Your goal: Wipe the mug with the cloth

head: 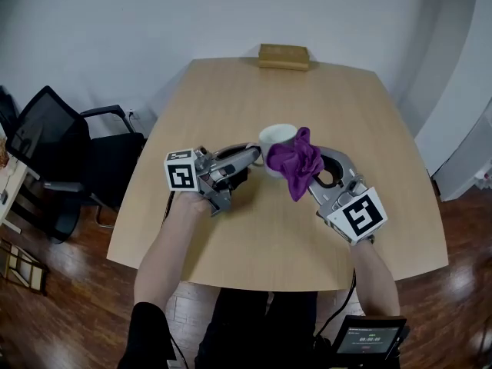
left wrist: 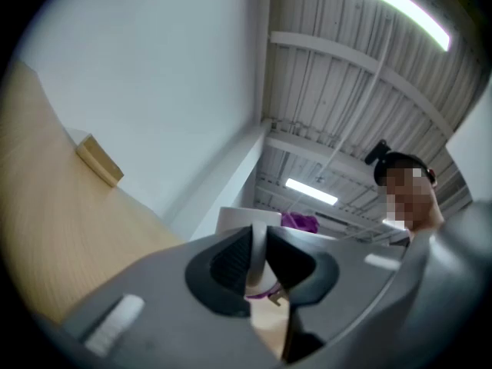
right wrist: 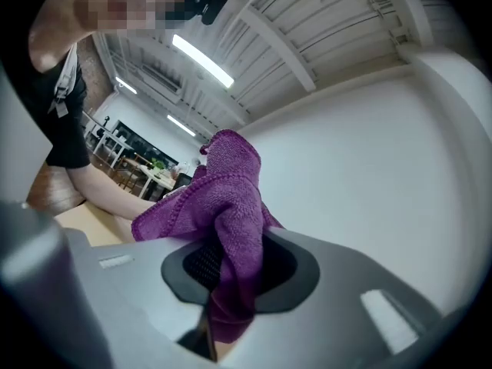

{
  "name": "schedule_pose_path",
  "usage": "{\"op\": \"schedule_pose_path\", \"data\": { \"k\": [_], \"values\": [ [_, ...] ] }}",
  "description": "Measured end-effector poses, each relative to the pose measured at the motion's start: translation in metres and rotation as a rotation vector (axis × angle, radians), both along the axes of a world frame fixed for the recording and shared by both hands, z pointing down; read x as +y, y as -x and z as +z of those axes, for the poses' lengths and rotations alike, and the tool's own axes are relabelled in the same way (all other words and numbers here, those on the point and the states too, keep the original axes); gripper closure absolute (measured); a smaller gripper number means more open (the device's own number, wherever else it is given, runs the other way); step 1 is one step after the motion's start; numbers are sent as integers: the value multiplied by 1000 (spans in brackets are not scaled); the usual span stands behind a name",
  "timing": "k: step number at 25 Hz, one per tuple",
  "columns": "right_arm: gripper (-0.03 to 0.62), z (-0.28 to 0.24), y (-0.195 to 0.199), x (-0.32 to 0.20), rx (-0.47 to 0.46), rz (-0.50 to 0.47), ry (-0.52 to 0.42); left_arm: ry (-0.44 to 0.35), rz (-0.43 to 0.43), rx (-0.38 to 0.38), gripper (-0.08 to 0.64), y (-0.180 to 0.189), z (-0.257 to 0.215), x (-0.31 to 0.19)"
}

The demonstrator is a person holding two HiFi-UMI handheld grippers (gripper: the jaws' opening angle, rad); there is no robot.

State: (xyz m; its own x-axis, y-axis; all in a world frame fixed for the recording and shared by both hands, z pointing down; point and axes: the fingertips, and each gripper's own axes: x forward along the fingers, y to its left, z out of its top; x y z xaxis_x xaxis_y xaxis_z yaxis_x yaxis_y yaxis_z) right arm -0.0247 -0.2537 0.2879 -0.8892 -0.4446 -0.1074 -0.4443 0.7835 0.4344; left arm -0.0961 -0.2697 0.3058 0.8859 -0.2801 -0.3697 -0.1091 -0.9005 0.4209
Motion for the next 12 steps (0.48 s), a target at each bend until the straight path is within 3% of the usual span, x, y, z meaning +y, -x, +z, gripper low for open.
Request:
{"op": "schedule_pose_path", "data": {
  "k": [5, 7, 9, 12],
  "values": [
    [515, 42, 15, 2, 218, -50, 39, -15, -38, 26, 480, 25, -1, -8],
    [515, 47, 12, -2, 229, -67, 48, -20, -34, 34, 483, 31, 1, -10],
    [515, 30, 0, -7, 108, -95, 98, -35, -11, 40, 485, 31, 0, -7],
    [515, -15, -24, -11, -188, -143, 204, -84, 55, 17, 485, 18, -5, 7]
  ]
}}
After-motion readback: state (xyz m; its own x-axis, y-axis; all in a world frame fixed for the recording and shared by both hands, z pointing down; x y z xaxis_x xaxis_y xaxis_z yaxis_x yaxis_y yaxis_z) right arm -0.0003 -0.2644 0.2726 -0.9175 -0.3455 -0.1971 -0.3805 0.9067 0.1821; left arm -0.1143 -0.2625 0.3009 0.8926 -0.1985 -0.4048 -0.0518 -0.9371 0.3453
